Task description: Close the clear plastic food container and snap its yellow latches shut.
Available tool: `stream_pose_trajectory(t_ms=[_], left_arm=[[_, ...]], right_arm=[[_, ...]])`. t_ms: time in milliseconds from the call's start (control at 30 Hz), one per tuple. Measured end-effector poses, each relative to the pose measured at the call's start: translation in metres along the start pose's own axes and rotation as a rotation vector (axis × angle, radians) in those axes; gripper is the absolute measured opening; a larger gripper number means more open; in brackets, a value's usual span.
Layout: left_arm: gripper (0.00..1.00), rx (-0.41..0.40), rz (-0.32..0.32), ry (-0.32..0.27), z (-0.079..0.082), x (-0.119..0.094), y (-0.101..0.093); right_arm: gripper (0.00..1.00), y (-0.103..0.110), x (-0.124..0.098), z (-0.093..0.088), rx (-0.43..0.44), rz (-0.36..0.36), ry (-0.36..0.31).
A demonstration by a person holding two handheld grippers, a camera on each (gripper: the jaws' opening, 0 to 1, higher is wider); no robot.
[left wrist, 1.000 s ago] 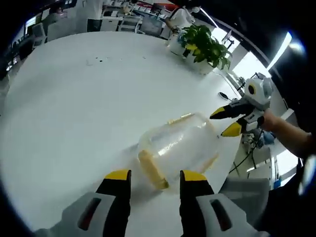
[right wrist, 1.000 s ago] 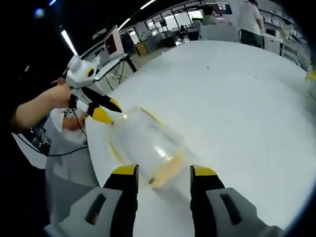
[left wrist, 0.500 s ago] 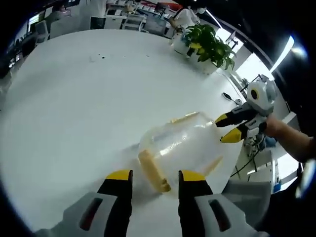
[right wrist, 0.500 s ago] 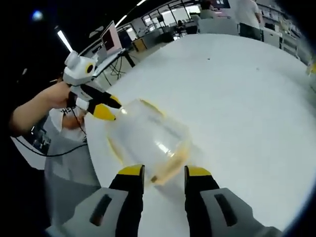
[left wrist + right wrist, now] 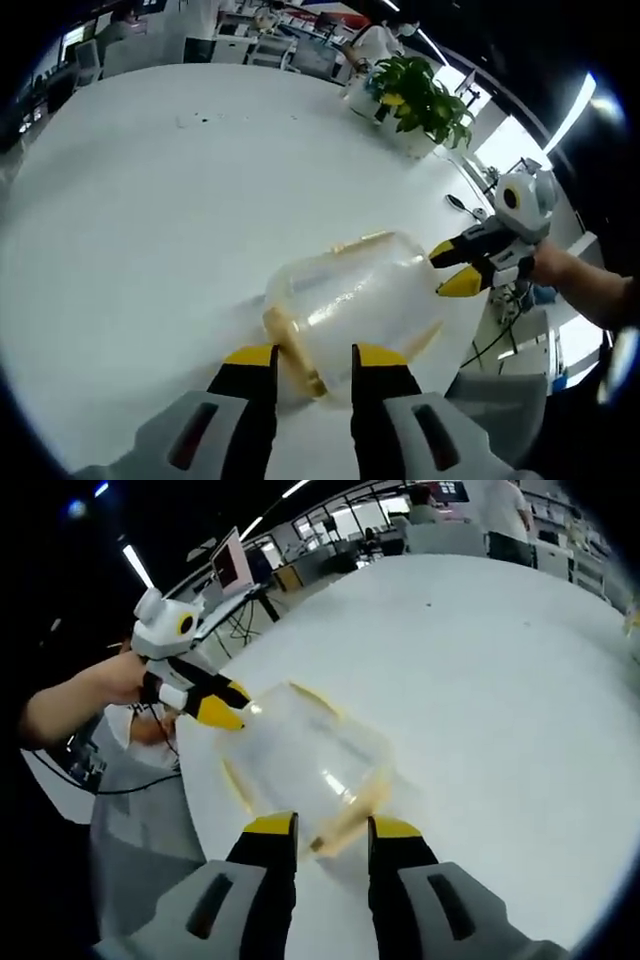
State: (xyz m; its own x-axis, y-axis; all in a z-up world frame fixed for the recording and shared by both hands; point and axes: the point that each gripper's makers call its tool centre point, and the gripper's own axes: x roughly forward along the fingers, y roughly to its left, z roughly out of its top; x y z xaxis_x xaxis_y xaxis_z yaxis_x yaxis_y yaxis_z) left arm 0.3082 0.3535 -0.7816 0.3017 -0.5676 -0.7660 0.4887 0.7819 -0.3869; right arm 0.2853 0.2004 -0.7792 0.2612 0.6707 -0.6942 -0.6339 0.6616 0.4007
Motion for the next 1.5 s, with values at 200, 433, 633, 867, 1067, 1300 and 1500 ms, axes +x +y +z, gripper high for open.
stream_pose_trajectory(t_ms=[200, 433, 633, 867, 1067, 1300, 1500], left_arm=[[0.2, -0.02, 0.009, -0.025, -0.002, -0.001, -0.001], [0.19, -0.077, -0.028, -0.029, 0.003, 0.004, -0.005], [0.22, -0.15, -0.054, -0.012, -0.003, 0.004, -0.003], [0.23, -0.133, -0.034, -0.01, -0.002, 0.002, -0.002], [0.24, -0.138, -0.011, -0.034, -0.005, 0.001, 0.0], [0.29, -0.07, -0.012, -0.037, -0.006, 0.002, -0.005], [0.34, 0.217, 0.054, -0.052, 0.006, 0.0, -0.006]], right_arm=[[0.23, 0.001, 0.001, 0.0, -0.019, 0.012, 0.011], [0.21, -0.002, 0.004, 0.006, 0.013, 0.024, 0.022], [0.22, -0.002, 0.005, 0.005, 0.021, 0.035, 0.038], [0.22, 0.0, 0.005, 0.002, 0.012, 0.029, 0.078], [0.23, 0.001, 0.005, 0.002, 0.019, 0.025, 0.065], [0.24, 0.003, 0.005, 0.003, -0.001, -0.027, 0.061], [0.26, 0.003, 0.002, 0.007, -0.154, -0.132, 0.095]])
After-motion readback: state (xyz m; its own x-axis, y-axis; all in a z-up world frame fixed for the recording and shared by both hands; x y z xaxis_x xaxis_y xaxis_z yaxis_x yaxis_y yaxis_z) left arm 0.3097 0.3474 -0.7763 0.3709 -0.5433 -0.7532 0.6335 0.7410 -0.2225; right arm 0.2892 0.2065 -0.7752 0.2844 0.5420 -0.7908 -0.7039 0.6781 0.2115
